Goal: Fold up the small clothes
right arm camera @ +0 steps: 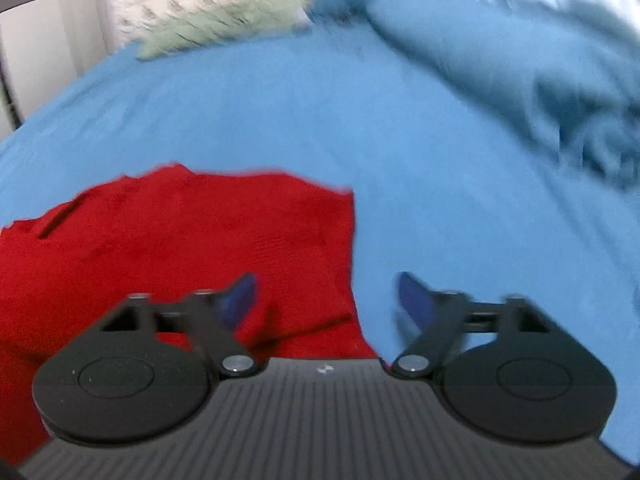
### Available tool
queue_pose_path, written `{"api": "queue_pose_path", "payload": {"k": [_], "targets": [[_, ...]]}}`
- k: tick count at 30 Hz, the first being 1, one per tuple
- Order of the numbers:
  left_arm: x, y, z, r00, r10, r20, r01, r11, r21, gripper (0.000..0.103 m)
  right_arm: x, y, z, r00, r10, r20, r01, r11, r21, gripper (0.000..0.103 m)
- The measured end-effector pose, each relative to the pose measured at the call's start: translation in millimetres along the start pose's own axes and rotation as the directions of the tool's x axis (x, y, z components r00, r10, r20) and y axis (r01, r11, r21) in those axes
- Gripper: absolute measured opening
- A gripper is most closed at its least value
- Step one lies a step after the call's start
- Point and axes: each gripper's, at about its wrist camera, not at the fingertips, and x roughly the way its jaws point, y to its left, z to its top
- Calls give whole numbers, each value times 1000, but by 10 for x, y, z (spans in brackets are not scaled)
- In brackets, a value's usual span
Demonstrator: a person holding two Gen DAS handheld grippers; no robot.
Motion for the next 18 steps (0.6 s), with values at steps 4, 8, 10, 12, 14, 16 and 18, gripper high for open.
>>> {"api": "queue_pose_path", "payload": {"k": [4, 8, 10, 12, 14, 16, 18], "targets": [[13, -183, 118, 996, -93, 3, 93, 995, -19, 80, 17, 231, 21, 997, 68, -20, -70, 989, -129, 99], [247, -326, 147, 992, -120, -29, 118, 991, -63, 85, 244, 280, 81, 985, 156, -67, -162, 983, -89, 99], [374, -356, 133, 991, -122, -55, 117, 989, -91, 85, 311, 290, 79, 981, 178, -76, -185, 979, -85, 99], [478, -380, 75, 991, -105, -85, 97, 990, -99, 85, 385, 312, 13, 980, 174, -95, -182, 979, -87, 99], [522, -407, 39, 992, -105, -72, 97, 990, -104, 89, 430, 254, -75, 977, 160, -139, -170, 984, -58, 99], [527, -430, 22, 993, -100, -64, 94, 991, -94, 90, 466, 115, -190, 975, 181, -127, -181, 983, 12, 99], [536, -444, 7, 994, -89, -62, 84, 992, -92, 91, 470, 58, -239, 975, 201, -95, -200, 980, 25, 99]]}}
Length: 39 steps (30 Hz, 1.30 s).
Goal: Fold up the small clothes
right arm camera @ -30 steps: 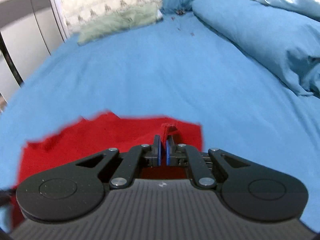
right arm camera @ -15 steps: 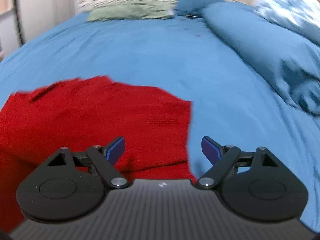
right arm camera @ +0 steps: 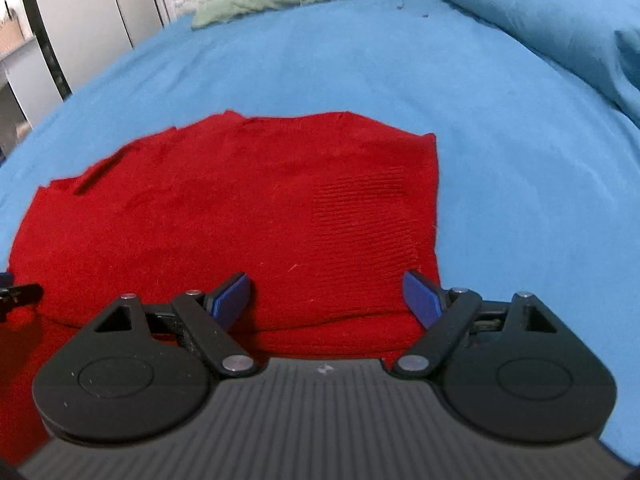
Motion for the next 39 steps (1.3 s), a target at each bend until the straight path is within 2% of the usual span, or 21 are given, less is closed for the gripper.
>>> {"api": "queue_pose_path", "payload": {"k": [3, 5, 8, 11, 14, 19, 24, 28, 32, 36, 39], "targets": [[11, -32, -12, 1000, 20, 7, -20, 1000, -4, 94, -6, 48, -42, 1000, -6, 20, 7, 999, -48, 99], [1, -38, -12, 999, 33, 6, -33, 999, -16, 95, -34, 0, -29, 1000, 12, 24, -11, 999, -41, 99], [-67, -85, -3, 998, 58, 13, -58, 998, -8, 95, -191, -96, 11, 996, 73, 47, -74, 997, 6, 100], [-253, -159, 10, 995, 89, 50, -91, 996, 24, 95, -498, -159, 44, 986, 123, 111, -125, 992, 13, 100], [-631, -250, 37, 987, 95, 127, -100, 994, 41, 96, -917, -202, 76, 968, 174, 179, -176, 984, -9, 100], [-1524, -349, 28, 970, 69, 235, -80, 996, 39, 101, -1957, -251, 101, 944, 182, 276, -165, 983, -83, 101], [-2550, -382, -193, 958, 13, 286, -18, 1000, 14, 101, -3081, -245, -66, 942, 158, 295, -131, 985, -108, 101], [-3148, -324, -442, 959, 8, 284, -1, 1000, -26, 103, -3795, -224, -339, 948, 153, 278, -126, 985, -114, 103], [-3488, -134, -845, 964, 8, 267, 17, 996, -92, 103, -4227, -202, -760, 958, 158, 238, -130, 983, -128, 103], [-3513, 33, -1344, 978, 8, 208, 24, 989, -149, 103, -4305, -147, -1305, 976, 119, 181, -102, 989, -103, 103], [-3395, 132, -1693, 989, 18, 149, 8, 985, -174, 103, -4159, -119, -1695, 985, 106, 137, -99, 993, -61, 103]]}}
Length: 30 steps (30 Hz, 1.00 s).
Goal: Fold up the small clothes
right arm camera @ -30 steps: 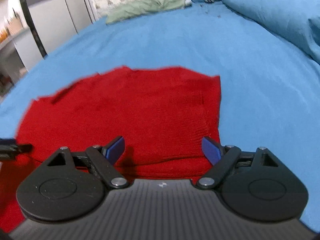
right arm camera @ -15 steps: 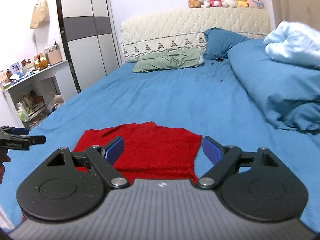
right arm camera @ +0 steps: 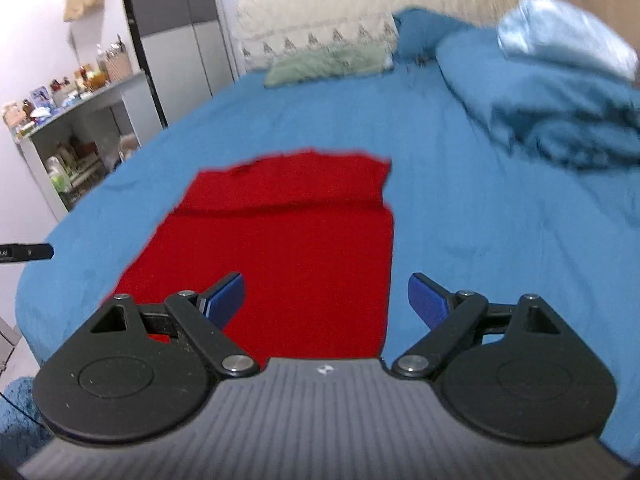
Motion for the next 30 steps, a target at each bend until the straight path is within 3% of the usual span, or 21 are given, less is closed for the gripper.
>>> {"api": "queue_pose_path", "payload": {"k": [4, 6, 8, 11, 15, 22, 29, 30], "targets": [[242, 151, -402, 999, 39, -23, -39, 999, 3, 102, 278, 25, -476, 999, -27, -37, 28, 999, 35, 101], [416, 222, -538, 998, 28, -53, -29, 999, -18, 96, 433, 25, -670, 996, -58, -69, 62, 996, 58, 100], [596, 324, -654, 996, -4, -91, -3, 998, -69, 85, 552, 24, -836, 992, -94, -86, 100, 992, 80, 98], [794, 401, -801, 992, -34, -125, 19, 993, -120, 74, 721, 42, -1027, 981, -146, -129, 158, 983, 89, 83], [881, 362, -912, 992, -15, -129, 6, 998, -67, 67, 896, 51, -1214, 973, -147, -177, 167, 981, 101, 73], [898, 346, -1000, 994, -2, -107, -1, 1000, -25, 63, 918, 33, -1243, 978, -123, -170, 143, 983, 113, 69], [913, 291, -976, 995, -6, -102, 6, 1000, -7, 47, 982, 86, -1210, 978, -108, -176, 125, 988, 91, 69], [916, 273, -970, 995, -7, -103, 7, 1000, -2, 45, 1001, 84, -1196, 978, -108, -176, 125, 988, 88, 65]]}}
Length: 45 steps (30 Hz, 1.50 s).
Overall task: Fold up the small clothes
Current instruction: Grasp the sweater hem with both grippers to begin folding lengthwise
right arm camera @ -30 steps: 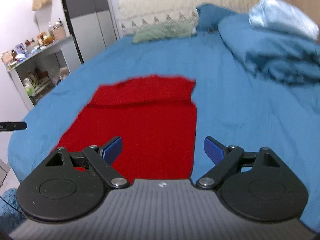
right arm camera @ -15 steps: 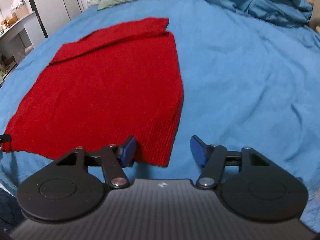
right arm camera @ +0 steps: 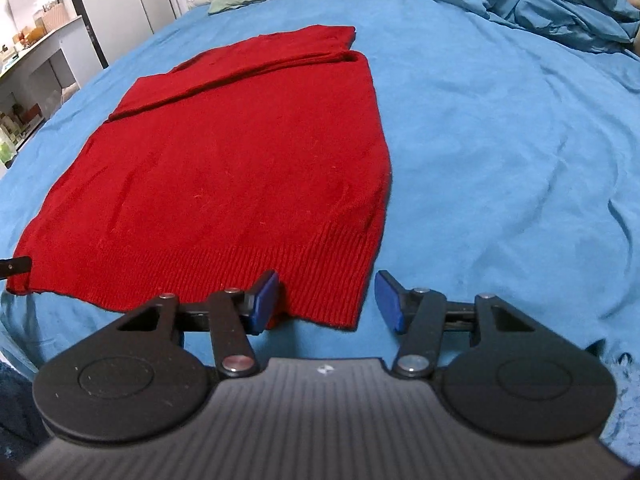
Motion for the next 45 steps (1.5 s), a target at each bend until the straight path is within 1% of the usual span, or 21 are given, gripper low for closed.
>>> {"api": "queue_pose_path", "payload": {"k": [1, 2, 4, 5, 9, 14, 15, 17, 18, 19, 20, 22, 24, 25, 27, 28, 29, 34, 37, 40, 45], "targets": [[2, -13, 3, 1000, -2, -1, 2, 1000, 5, 42, 7, -1, 10, 1000, -1, 1, 1, 1000, -4, 53], [5, -17, 11, 1000, -2, -1, 2, 1000, 7, 40, 3, -8, 13, 1000, -4, 0, 4, 1000, -4, 47], [6, -23, 16, 1000, -4, -4, 4, 1000, 10, 37, -17, -83, 21, 1000, -8, -3, 8, 1000, 14, 28], [6, -25, 18, 1000, -3, -5, 3, 1000, 13, 35, -31, -123, 18, 1000, -16, -7, 16, 999, 28, 26], [10, -31, 19, 1000, -3, -9, 3, 1000, 14, 32, -78, -353, -17, 1000, 3, -13, -1, 993, 121, 25], [11, -15, 27, 1000, -10, -25, 10, 1000, 4, 17, -73, -380, -10, 1000, 24, -12, -22, 991, 134, 27], [4, -7, 30, 1000, -14, -27, 14, 1000, 0, 15, -77, -368, -5, 999, 32, -11, -30, 991, 131, 30], [-6, 3, 40, 999, -18, -32, 18, 1000, -5, 16, -84, -349, 8, 999, 39, -5, -38, 992, 118, 52], [-9, 5, 42, 999, -14, -34, 13, 1000, -5, 18, -86, -324, 10, 999, 38, 2, -38, 993, 109, 69], [3, 9, 56, 999, -9, -41, 9, 1000, -9, 27, -86, -298, 15, 999, 34, 7, -34, 995, 97, 74], [15, 14, 55, 999, -13, -50, 12, 1000, -18, 35, -66, -272, 23, 1000, 26, 1, -26, 996, 84, 74], [27, 22, 47, 998, -24, -50, 23, 999, -28, 36, -12, -225, 13, 1000, 14, -21, -13, 997, 71, 73], [46, -2, 40, 998, -17, -53, 16, 1000, -14, 36, 33, -192, 2, 1000, 9, -29, -7, 998, 56, 68], [50, -11, 34, 998, -16, -54, 15, 1000, -10, 33, 46, -175, 1, 1000, 9, -28, -7, 999, 49, 57], [54, -15, 33, 998, -18, -57, 18, 1000, -4, 20, 59, -163, 4, 999, 19, -31, -18, 999, 44, 36], [51, -10, 32, 998, -21, -59, 20, 1000, -7, 8, 61, -161, 4, 999, 26, -31, -25, 999, 47, 26], [44, 2, 42, 998, -23, -60, 22, 1000, -14, 7, 59, -164, 7, 999, 31, -29, -29, 998, 49, 23], [-159, 21, 123, 1000, -20, -3, 19, 999, -40, 6, -81, -194, 62, 999, 45, 11, -45, 997, 64, 20], [-376, 25, 289, 998, -24, 50, 27, 998, -59, 5, -285, -246, 223, 994, 90, 64, -96, 990, 101, 20], [-592, -5, 583, 993, -10, 119, 19, 997, -71, 5, -499, -246, 539, 983, 128, 133, -141, 985, 99, 20], [-744, -104, 1331, 965, -34, 260, 55, 996, -76, 5, -693, -183, 1363, 945, 190, 266, -207, 978, 37, 20]]}}
